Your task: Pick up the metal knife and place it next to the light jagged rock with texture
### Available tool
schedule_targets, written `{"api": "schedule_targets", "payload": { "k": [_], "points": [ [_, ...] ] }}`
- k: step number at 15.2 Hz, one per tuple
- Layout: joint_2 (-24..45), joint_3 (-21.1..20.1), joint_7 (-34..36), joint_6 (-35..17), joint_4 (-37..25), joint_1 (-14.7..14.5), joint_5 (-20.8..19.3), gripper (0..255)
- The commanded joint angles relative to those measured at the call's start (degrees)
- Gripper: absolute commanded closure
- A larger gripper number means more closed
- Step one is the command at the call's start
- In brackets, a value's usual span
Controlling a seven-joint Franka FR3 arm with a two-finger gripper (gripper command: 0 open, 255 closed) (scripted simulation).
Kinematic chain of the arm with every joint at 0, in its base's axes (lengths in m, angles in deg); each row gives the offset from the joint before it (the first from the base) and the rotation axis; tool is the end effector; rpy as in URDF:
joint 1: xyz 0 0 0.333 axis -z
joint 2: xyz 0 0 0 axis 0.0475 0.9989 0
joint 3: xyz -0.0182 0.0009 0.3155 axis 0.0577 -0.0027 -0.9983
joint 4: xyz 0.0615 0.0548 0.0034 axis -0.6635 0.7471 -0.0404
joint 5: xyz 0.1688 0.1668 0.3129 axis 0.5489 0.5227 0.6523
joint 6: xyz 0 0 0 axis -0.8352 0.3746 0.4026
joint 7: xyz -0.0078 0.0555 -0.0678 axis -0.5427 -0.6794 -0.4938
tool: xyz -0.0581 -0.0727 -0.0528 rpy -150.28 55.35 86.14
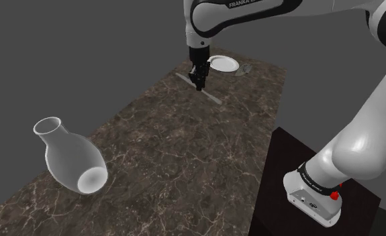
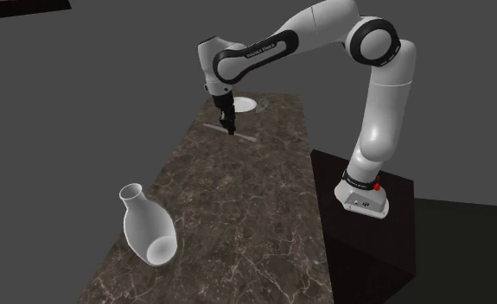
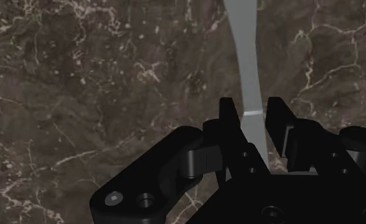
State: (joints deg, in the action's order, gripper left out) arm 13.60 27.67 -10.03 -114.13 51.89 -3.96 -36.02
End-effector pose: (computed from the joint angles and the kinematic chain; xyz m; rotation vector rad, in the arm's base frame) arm 0.5586 0.1715 0.4305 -3.0719 -0.5315 0.3333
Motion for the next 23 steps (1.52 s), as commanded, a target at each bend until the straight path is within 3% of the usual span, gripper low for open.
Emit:
{"api": "schedule_targets", "payload": {
  "k": [1, 14, 23],
  "points": [
    [-1.2, 1.1, -2.7, -0.2, 1.5, 1.6, 0.0, 255],
    [-3.6, 8.9, -19.6, -1.0, 4.2, 11.3, -2.3, 255],
    [-1.3, 9.0, -19.1, -7.4, 8.4, 11.2, -2.7, 255]
  ]
}}
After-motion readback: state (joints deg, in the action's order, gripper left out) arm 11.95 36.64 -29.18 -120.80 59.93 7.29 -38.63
